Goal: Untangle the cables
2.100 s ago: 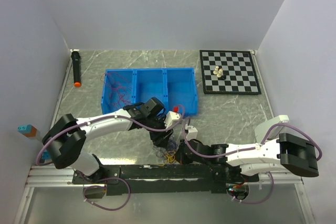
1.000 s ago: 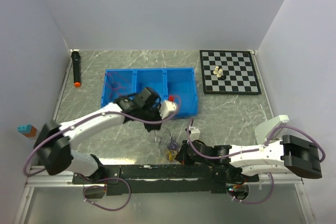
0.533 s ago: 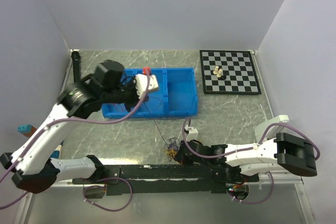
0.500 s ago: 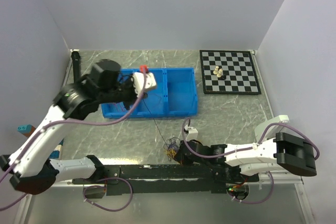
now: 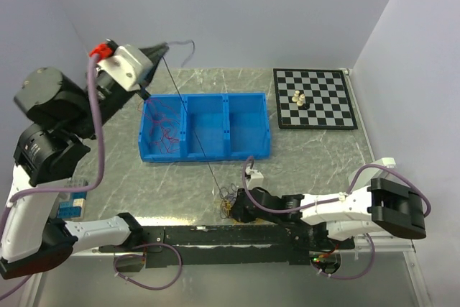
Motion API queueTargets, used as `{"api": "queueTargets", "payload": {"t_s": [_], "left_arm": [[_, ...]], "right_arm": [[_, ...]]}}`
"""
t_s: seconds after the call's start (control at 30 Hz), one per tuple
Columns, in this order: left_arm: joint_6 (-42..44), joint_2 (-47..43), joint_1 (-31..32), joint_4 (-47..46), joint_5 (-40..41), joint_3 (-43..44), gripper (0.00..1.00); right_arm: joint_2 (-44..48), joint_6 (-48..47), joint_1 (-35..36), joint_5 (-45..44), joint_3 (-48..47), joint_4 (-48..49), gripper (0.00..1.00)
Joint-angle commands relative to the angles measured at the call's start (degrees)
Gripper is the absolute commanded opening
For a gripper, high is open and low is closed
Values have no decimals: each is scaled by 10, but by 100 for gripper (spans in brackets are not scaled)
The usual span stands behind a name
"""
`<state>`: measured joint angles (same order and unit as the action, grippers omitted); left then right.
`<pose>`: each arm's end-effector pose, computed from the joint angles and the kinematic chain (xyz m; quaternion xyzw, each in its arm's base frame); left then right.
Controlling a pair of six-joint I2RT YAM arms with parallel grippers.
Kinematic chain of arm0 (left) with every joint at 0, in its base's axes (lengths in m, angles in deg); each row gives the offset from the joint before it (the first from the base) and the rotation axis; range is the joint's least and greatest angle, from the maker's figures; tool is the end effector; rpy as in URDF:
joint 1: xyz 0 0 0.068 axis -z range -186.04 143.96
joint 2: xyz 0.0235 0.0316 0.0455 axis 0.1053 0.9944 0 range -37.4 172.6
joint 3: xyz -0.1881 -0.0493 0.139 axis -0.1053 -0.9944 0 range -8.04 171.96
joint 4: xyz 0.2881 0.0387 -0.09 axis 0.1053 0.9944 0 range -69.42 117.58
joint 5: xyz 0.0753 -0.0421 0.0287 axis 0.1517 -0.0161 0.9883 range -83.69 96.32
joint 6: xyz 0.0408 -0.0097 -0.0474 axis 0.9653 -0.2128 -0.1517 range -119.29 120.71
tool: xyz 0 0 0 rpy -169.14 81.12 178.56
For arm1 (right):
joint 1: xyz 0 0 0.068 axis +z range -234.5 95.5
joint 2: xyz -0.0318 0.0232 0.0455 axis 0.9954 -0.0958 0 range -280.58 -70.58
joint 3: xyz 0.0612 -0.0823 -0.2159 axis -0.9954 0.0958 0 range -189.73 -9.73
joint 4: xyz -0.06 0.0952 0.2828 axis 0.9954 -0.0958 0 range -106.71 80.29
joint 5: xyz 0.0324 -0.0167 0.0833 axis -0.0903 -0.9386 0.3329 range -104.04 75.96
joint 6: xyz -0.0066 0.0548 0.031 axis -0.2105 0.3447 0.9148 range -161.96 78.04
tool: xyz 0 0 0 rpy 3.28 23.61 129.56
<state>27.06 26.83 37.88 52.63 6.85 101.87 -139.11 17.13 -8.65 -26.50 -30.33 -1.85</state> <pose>0.1440 -0.1381 0.5981 0.3527 0.5076 -0.1172 0.7773 0.0757 0.2576 0.0729 -0.0861 0.8983 0.3498 0.2516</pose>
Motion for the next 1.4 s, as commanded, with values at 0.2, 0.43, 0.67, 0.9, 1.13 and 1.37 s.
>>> {"api": "queueTargets", "payload": {"t_s": [0.2,0.43,0.67,0.9,1.13,1.37], "left_arm": [[53,-20,-4,-292,89,49,1],[59,-16,-4,-299,87,56,1],[22,-31,-4,-298,68,-14,1],[5,-32,-5,-339,69,-104,1],[11,-17,-5,-392,84,-198,1],[8,20,-4,-440,87,-226,1]], "right_arm": [[69,9,2,-45,8,-130,25],[129,7,-4,-70,11,-157,33],[106,7,-3,-51,18,-123,30],[97,6,-2,-48,23,-100,22],[114,13,-2,-49,48,-82,18],[129,22,-2,-52,72,-61,17]]}}
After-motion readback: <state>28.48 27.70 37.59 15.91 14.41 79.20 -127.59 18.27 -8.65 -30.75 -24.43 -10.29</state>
